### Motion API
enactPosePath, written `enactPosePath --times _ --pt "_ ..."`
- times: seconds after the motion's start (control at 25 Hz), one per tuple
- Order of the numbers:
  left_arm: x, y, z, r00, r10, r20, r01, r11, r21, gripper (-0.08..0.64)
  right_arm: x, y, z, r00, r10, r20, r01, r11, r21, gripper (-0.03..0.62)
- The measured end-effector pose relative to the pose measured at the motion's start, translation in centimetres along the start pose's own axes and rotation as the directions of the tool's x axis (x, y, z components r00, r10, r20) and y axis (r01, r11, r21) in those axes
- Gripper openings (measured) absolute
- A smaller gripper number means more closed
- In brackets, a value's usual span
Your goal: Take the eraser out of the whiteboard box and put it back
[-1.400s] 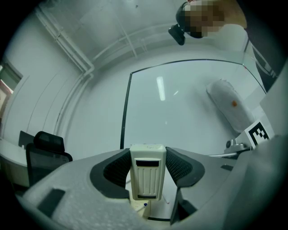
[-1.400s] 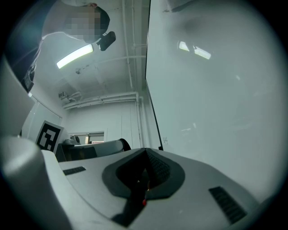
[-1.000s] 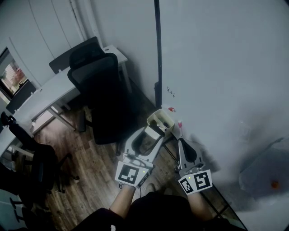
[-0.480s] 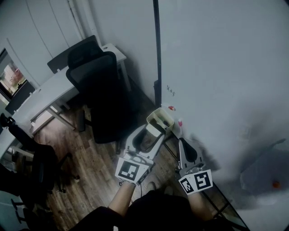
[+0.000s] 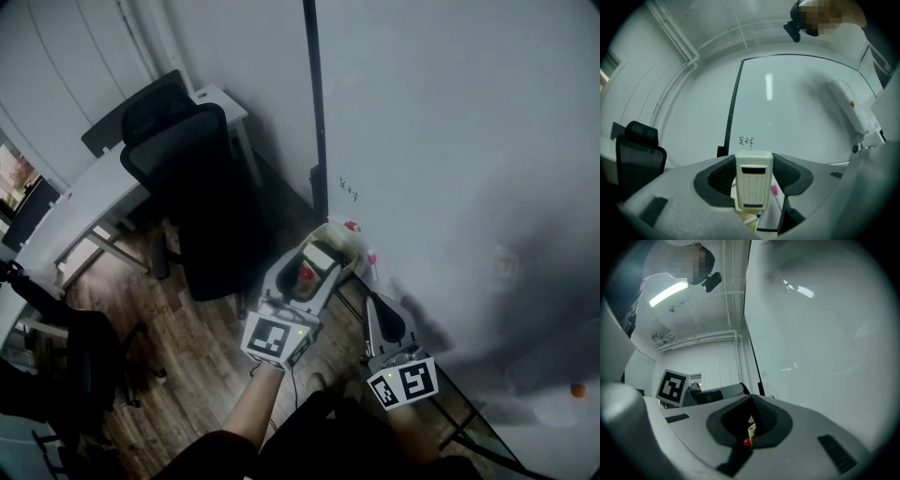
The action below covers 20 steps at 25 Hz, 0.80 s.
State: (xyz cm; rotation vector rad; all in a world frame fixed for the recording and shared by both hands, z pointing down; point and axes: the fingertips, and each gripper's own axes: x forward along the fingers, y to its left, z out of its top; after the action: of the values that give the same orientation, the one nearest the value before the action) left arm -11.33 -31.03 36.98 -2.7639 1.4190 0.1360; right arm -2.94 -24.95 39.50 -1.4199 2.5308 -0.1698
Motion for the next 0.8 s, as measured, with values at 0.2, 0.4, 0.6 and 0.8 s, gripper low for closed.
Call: enactPosePath --times 0.2,0.4,0.6,0.8 --pt "1.5 0.8 -1.1 1.000 -0.029 -0.004 0.029 1.000 0.003 0.239 0.0 -0.4 -1.0 0.999 -0.032 -0.013 0.033 0.999 0.010 0.002" --pt "2.3 1.3 -2.1 0.999 -0.037 -0.018 0.037 0.999 -0.012 0.239 0.3 -0.4 -1.3 0.999 -0.032 -0.020 0.032 0.999 -0.008 0.002" --pt "3.1 1.4 -3.1 0.998 -0.062 -0.022 0.062 0.998 -0.011 0.239 0.2 -0.2 -1.7 0.999 -0.041 -0.033 0.041 0.999 -0.005 0.002" --pt "4.6 1.9 -4.7 0.995 -0.090 -0.030 0.090 0.996 -0.012 0.239 0.1 -0.4 -3.0 0.997 -0.053 -0.062 0.053 0.999 0.001 0.002"
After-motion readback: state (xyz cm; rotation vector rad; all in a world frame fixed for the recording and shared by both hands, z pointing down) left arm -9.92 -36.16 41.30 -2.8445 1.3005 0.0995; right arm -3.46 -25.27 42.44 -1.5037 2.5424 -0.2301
